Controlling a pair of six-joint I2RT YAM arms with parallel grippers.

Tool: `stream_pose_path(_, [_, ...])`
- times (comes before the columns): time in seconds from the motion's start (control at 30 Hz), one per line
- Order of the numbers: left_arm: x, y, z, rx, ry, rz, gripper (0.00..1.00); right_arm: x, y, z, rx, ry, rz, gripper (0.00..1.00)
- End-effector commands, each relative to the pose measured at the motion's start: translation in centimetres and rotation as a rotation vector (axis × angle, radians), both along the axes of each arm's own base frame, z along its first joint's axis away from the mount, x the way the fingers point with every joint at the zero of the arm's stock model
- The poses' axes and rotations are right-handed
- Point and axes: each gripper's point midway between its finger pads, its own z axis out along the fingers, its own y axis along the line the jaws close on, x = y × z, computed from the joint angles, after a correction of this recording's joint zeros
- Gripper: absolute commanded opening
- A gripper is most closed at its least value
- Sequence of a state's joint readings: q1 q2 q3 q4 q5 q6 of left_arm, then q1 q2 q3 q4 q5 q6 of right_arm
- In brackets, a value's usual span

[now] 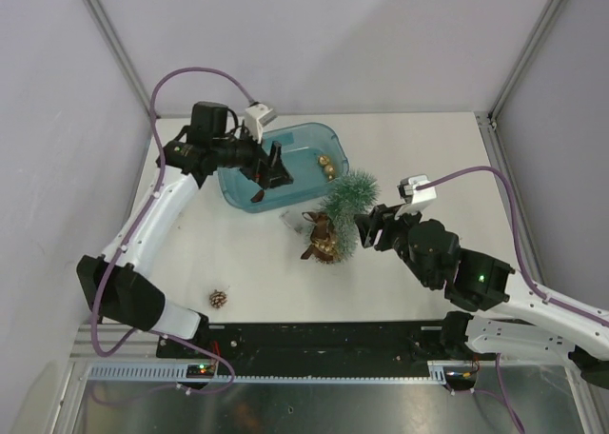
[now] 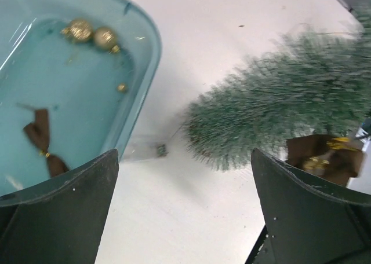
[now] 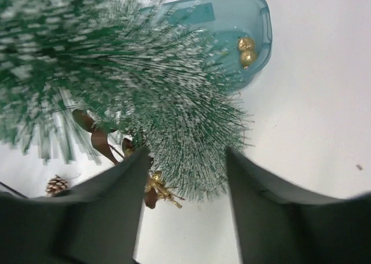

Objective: Decorate the small christmas tree

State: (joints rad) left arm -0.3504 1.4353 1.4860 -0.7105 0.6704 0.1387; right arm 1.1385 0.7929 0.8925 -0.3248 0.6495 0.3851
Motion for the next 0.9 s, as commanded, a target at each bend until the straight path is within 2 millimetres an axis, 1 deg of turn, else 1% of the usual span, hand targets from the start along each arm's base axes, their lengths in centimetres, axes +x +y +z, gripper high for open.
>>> stream_pose_path(0.0, [1.6, 2.8, -2.6, 0.015, 0.064, 0.08, 1.0, 0.1, -1.0, 1.8, 0.056, -0.006, -0.038, 0.68])
stream_pose_path(0.07, [1.5, 3.7, -3.9, 0.023, 0.084, 0.09, 1.0, 0.4, -1.1, 0.9, 0.047, 0.022, -0.065, 0.8])
stream_pose_path(0.1, [1.5, 4.0, -4.6, 0.033, 0.091, 0.099, 1.0, 0.9, -1.2, 0.5, 0.044, 0.035, -0.083, 0.84])
stream_pose_path(0.13, [1.7, 4.3, -5.3, 0.042, 0.095, 0.109, 1.0, 1.4, -0.8, 0.0, 0.037, 0.046, -0.096, 0.92])
stream_pose_path(0.2, [2.1, 4.5, -6.5, 0.055, 0.105, 0.13, 1.0, 2.5, -0.1, -0.9, 0.027, 0.063, -0.12, 0.97])
stream_pose_path(0.27, [3.1, 4.9, -7.4, 0.076, 0.117, 0.171, 1.0, 3.5, 0.7, -1.5, 0.019, 0.072, -0.133, 0.99])
stream_pose_path(0.33, [3.7, 5.4, -7.8, 0.091, 0.123, 0.204, 1.0, 4.1, 0.6, -1.6, 0.018, 0.071, -0.166, 0.99])
stream_pose_path(0.5, [5.3, 7.4, -7.7, 0.137, 0.087, 0.31, 1.0, 4.9, -2.9, -0.9, 0.04, 0.06, -0.28, 0.99])
stream_pose_path(0.6, [5.5, 8.2, -6.9, 0.089, 0.095, 0.326, 1.0, 5.1, -4.8, -0.7, 0.046, 0.066, -0.315, 0.99])
stream_pose_path(0.73, [6.1, 9.6, -6.5, 0.042, 0.109, 0.37, 1.0, 4.7, -6.2, -0.4, 0.061, 0.069, -0.319, 0.99])
stream_pose_path(0.87, [6.4, 10.8, -6.3, 0.045, 0.07, 0.42, 1.0, 3.2, -6.9, -0.9, 0.08, 0.084, -0.276, 0.99])
